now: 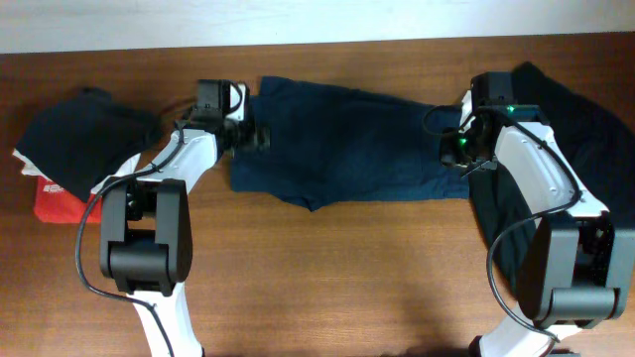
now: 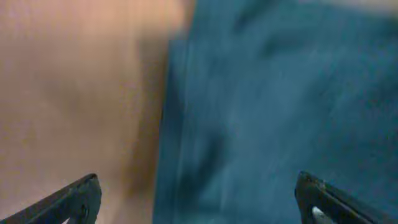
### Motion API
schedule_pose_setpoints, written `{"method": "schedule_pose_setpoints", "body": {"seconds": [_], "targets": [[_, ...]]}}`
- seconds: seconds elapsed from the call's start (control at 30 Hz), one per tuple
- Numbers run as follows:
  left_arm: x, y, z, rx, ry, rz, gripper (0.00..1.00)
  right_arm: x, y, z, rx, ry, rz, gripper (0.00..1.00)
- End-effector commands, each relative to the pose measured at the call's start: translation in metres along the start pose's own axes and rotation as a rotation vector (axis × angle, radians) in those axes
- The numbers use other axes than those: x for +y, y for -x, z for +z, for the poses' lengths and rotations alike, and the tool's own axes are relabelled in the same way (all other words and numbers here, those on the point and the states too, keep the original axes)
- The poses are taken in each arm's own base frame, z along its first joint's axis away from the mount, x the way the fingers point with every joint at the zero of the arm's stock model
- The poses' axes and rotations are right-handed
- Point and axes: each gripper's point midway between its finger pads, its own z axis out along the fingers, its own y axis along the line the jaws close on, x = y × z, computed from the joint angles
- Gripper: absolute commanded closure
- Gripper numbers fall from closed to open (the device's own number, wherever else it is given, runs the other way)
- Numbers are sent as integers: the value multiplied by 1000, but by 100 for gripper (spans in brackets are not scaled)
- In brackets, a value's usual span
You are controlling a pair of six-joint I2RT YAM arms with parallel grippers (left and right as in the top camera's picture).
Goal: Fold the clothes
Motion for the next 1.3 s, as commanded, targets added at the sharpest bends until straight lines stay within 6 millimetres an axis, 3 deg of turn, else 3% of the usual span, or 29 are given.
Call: {"method": "schedule_pose_setpoints", "body": {"seconds": [0.0,0.07,0.33,0.53,0.67,0.7,0.87,1.0,1.1,1.2,1.27], "targets": [[-3,38,-2,-146,-17,42,4,2,-7,4,27,9,-3,67],[-4,49,0,-199,-22,51,7,2,-9,4,34,8,-2,67],[3,35,41,-165,-23,46,11,2,-13,4,51,6,0,69],[-8,48,51,-225,-68,59,49,1,-16,4,63,3,1,72],[-7,43,52,-206,-68,42,92,1,-16,4,62,4,1,74],[-7,41,52,-198,-67,41,98,1,-16,4,62,3,1,74],[-11,45,51,-199,-86,43,100,1,-16,4,62,3,1,75],[-20,92,23,-287,-107,17,99,0,-16,4,61,-4,0,75],[-30,141,-5,-392,-121,37,100,-2,-16,4,60,-15,0,76],[-31,157,-11,-454,-99,44,99,-2,-15,4,59,-15,0,76],[-27,153,-3,-449,-80,39,99,-2,-16,4,60,-15,0,76]]}}
